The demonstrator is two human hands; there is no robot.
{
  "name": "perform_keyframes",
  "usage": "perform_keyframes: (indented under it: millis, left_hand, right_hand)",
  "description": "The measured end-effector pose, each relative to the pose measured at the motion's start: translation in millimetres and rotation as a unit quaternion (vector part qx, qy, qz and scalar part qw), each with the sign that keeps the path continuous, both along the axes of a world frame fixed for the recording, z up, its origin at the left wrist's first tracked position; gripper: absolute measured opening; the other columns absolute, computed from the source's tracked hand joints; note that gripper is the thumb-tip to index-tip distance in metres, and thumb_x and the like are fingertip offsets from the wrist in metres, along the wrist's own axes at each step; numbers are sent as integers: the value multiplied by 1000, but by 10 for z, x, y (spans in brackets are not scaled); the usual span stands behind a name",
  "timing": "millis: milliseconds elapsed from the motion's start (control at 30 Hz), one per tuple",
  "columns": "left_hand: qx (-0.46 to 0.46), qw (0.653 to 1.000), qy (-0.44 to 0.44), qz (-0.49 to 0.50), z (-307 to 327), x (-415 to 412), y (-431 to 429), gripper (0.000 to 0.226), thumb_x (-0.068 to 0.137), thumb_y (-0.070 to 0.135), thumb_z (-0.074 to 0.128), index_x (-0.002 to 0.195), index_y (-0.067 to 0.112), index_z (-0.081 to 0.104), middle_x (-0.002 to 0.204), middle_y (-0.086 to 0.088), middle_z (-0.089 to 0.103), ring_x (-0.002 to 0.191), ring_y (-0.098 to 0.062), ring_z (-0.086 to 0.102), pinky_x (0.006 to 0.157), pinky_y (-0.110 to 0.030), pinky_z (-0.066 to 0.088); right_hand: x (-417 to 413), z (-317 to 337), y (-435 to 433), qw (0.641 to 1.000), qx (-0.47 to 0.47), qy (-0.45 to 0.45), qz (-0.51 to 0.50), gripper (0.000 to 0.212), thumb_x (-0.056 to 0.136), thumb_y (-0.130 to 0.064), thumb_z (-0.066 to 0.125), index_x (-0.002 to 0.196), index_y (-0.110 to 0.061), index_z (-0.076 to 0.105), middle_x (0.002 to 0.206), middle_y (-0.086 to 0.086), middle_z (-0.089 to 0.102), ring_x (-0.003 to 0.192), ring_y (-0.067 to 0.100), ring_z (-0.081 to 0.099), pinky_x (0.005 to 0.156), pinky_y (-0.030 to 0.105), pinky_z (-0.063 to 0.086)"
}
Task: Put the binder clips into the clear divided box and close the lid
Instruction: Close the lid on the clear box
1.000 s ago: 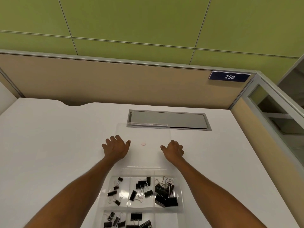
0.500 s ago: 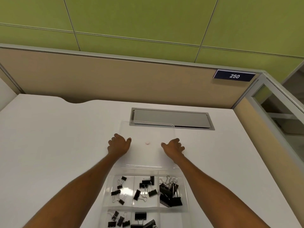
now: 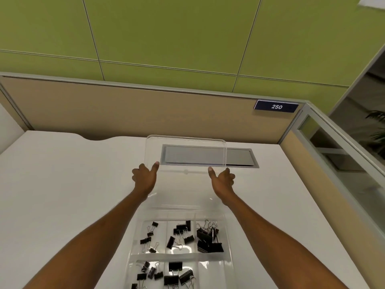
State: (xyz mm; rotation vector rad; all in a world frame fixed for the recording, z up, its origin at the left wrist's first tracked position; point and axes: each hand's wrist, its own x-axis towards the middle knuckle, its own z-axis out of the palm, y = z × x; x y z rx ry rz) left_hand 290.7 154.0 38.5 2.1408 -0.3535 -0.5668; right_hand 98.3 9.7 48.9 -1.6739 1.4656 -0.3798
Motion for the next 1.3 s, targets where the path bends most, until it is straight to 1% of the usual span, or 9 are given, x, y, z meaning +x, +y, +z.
perform_keyframes:
  millis: [167,300,433,533,667,833,967,1200,1300]
  left_hand:
    - [-131,975,127,125,126,-43,187,84,90,66,5,115,3,55,140,-19,40,127,-37,38,110,-52,25]
    - [-267,921,259,116,109,-44,415,88,89,66,1,61,5,58,90,-20,64,104,-31,50,115,-46,16]
    - [-272,904,329,3,78,34,715,72,95,56,24,77,1,66,106,-13,61,122,-23,40,115,-37,12]
    - [-248,885,392,-43,170,-29,941,35,89,40,46,86,8,60,79,-2,55,76,-14,54,77,-26,44]
    - [-219,853,464,-94,146,-49,1198,25,70,24,59,53,19,41,45,2,38,41,-13,32,45,-25,27]
    - [-120,878,412,-212,104,-142,1440,24,70,15,69,91,8,60,84,-8,67,71,-19,63,67,-27,48]
    - [-82,912,297,-270,-14,-349,1594,80,75,21,69,143,26,27,148,5,31,131,-18,37,106,-36,33]
    - [-70,919,233,-312,-195,-660,1839,127,56,51,81,146,31,-7,137,11,38,117,-10,48,90,-25,50]
    - [-87,921,242,-293,-262,-783,1915,116,49,55,82,136,35,8,127,10,44,111,-12,51,83,-26,55]
  right_hand:
    - [-226,74,104,983,83,-153,-55,73,94,-65,15,116,-9,56,132,10,47,120,30,47,104,46,36]
    - [-428,54,133,921,197,-320,-101,86,92,-66,6,76,-6,65,88,11,66,107,27,56,120,47,12]
    - [-720,89,228,899,281,-337,-14,73,102,-46,16,88,0,71,123,19,63,137,22,37,119,42,-6]
    - [-876,160,305,882,293,-368,19,48,94,-8,33,79,-5,79,133,17,56,134,22,37,116,33,21]
    - [-1033,125,415,907,297,-298,-3,54,83,10,31,127,-5,58,105,9,50,97,15,46,80,24,35]
    - [-1148,-5,596,955,250,-143,77,70,84,15,39,149,-10,25,138,17,41,135,29,36,114,36,28]
    - [-1185,-182,726,966,184,-114,143,70,82,18,49,141,-12,28,144,16,37,117,27,46,89,25,48]
    - [-1321,-336,1060,978,74,-95,168,85,75,7,72,140,-22,26,124,5,49,114,24,52,84,31,57]
    - [-1397,-416,1145,984,45,-80,154,85,72,-6,78,139,-24,29,125,7,52,111,24,54,86,37,58]
